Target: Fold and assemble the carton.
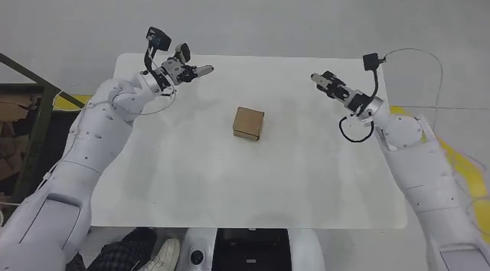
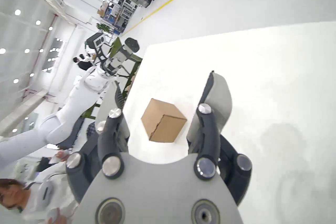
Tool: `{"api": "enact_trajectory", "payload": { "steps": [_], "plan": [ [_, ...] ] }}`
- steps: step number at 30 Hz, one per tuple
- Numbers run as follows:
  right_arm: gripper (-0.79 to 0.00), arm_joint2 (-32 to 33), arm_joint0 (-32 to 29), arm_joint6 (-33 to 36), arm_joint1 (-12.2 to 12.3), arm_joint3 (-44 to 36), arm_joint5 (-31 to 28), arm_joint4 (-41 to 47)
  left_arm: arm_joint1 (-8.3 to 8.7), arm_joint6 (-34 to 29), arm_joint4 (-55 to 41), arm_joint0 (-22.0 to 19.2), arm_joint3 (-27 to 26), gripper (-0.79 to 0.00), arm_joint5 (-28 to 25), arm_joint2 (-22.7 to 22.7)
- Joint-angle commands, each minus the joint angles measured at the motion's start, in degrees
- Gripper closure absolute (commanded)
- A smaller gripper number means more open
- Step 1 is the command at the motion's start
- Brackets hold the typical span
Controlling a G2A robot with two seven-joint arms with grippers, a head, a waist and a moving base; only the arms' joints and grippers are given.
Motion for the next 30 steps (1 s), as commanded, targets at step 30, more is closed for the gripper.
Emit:
{"api": "enact_trajectory", "payload": {
  "steps": [30],
  "plan": [
    [-0.785,9.6,-3.15,-32.72,1.96,-4.82,5.71,-48.54,2.55,-14.72,-5.17,0.82,0.54,-0.785,6.29,-11.89]
  ]
}}
